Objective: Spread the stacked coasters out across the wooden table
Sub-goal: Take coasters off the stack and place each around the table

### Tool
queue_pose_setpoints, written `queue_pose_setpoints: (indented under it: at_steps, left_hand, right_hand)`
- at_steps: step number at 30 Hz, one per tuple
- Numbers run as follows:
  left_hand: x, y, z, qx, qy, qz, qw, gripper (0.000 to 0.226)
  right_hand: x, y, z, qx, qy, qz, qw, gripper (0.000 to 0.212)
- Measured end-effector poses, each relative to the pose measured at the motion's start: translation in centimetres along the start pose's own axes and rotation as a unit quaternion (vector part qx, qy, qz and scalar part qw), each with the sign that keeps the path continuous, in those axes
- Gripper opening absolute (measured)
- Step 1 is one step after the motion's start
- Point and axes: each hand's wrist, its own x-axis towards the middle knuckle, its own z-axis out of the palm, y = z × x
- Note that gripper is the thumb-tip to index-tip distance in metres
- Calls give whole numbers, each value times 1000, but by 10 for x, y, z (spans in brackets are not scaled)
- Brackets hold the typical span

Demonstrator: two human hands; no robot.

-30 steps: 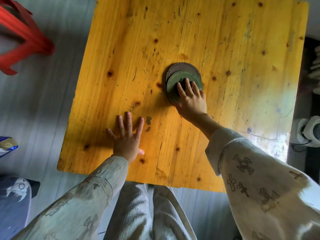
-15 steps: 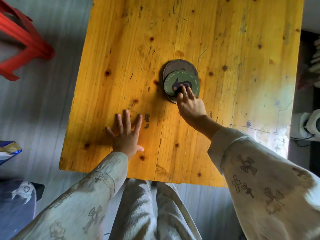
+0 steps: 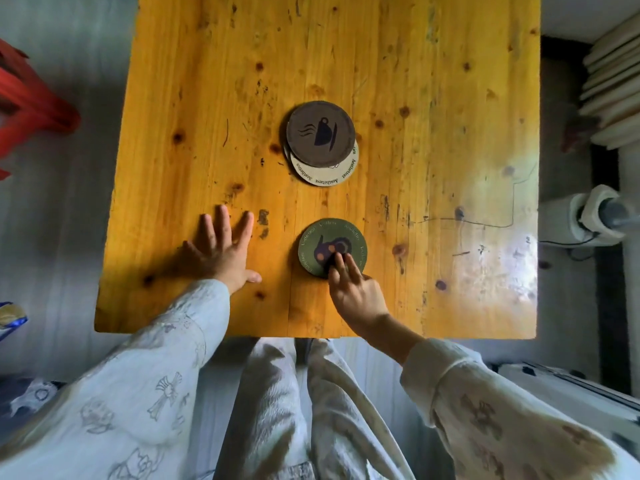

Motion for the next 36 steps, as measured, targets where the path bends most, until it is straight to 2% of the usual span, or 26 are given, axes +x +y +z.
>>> queue_pose_setpoints:
  at_steps: [3,5,7,10,11,13,16,17,18,20,23,24,29,36]
  left_hand:
    - [-2,7,-2,-6,1,-18,1000,112]
    - [-7,15,0,-6,15,-24,1000,106]
    - [-15,26,9,-26,41,-11,999,95]
    - [-28,49,25,-95,76,14,992,86]
    - [-30,57,28,-112,89,22,990,86]
    - [-30,71,31,-132,115,47,983,86]
    - [-24,86,32,-135,123,93,979,86]
    - [-22,90,31,-140,113,99,979,85]
    - [-20,93,31,-155,93,98,979,84]
    - [-20,98,30,-201,43,81,975,83]
    - [-23,99,30,-251,24,76,965,80]
    - [-26,98,31,-257,31,83,962,79]
    - [-43,99,40,-277,30,90,956,74]
    - [-65,100,52,-341,-12,60,938,72]
  right_hand:
    - [-14,-1,12,59,48,-2,997,49]
    - [-16,3,21,164,38,-4,986,50]
    - [-18,9,19,302,23,15,953,40]
    - [-18,17,10,466,99,143,868,29]
    - [-17,20,7,506,96,198,834,29]
    - [-17,27,5,578,51,278,766,32]
    - [-15,32,3,697,-8,335,634,33]
    - [-14,34,2,717,-15,347,604,33]
    - [-13,35,2,724,-19,354,592,33]
    - [-11,35,0,721,-24,355,594,33]
    - [-10,36,-3,682,-27,336,649,33]
    - [-11,37,-4,677,-28,334,655,33]
    - [-13,48,-6,691,-29,351,632,33]
    - [-23,48,-7,689,-32,352,633,35]
